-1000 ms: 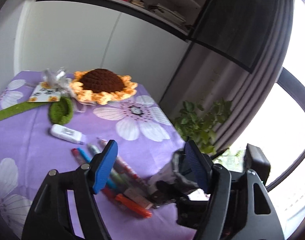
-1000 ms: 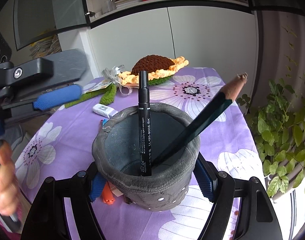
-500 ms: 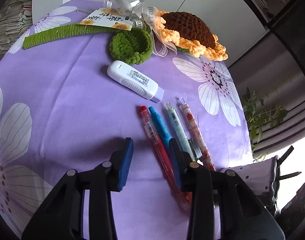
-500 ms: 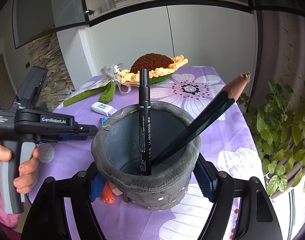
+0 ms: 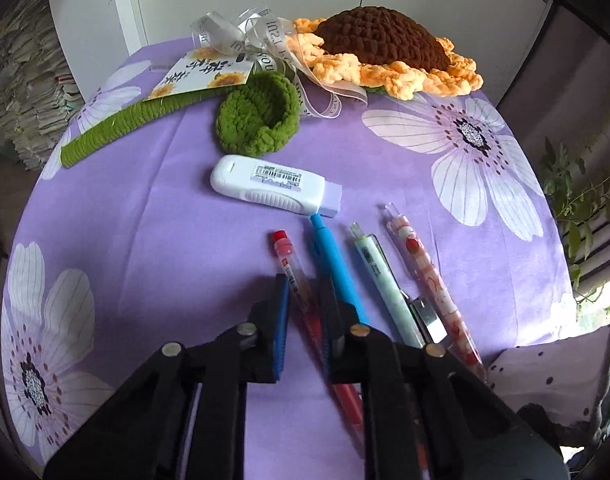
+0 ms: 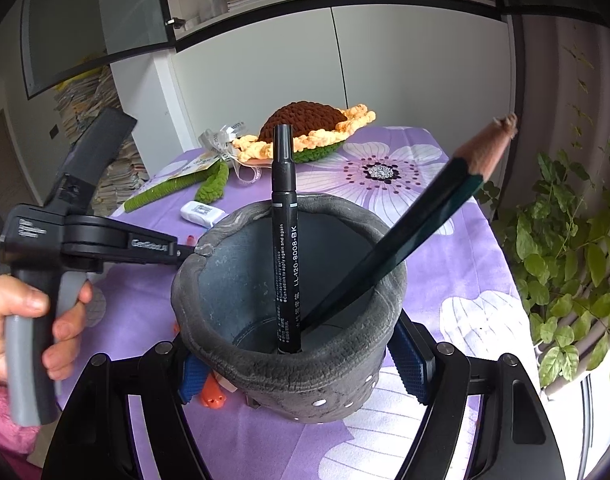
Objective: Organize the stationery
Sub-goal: 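Grasp the red pen with the left tool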
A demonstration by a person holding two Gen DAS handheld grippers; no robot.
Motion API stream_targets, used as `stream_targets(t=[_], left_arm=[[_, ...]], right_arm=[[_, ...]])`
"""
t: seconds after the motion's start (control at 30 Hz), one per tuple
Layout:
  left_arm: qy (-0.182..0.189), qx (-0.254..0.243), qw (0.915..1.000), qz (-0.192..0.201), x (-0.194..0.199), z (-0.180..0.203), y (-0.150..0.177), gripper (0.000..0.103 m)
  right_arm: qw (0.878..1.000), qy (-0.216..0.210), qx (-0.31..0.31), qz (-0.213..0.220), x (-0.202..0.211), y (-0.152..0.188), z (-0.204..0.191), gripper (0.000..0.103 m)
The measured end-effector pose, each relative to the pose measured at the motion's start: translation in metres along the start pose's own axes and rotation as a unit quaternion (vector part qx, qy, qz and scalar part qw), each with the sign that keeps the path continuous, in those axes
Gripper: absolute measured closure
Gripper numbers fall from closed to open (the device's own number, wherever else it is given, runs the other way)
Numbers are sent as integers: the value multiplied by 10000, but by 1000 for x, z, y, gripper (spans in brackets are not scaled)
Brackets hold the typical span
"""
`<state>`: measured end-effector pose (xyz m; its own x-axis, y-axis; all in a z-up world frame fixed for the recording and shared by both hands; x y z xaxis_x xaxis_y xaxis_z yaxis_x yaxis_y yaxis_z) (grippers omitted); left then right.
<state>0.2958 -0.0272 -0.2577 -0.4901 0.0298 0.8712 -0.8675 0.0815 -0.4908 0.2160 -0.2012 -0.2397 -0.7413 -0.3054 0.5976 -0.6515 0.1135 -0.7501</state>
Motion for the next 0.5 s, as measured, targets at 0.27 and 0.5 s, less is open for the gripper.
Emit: stream_targets(t=[0.27,0.5], left_arm=[[347,41,9988,342,25,-5,-1,96],[670,-21,9944,811,69,-2,-9,96]], right_arm=[[9997,120,199,84,5,2,-5,28],[9997,14,217,144,6,2,-6,28]])
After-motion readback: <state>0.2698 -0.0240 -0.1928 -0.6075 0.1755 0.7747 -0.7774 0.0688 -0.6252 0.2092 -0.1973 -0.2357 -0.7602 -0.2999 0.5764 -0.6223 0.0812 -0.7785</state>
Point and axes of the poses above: each gripper's, at about its wrist camera, not at the fingertips, and x roughly against the way its jaws point, z to its right, y to its underside, the point moved 6 cm from there along -x, roughly the way its jaws point, and after that the axes turned 9 degrees about -x, right-handed, at the moved point
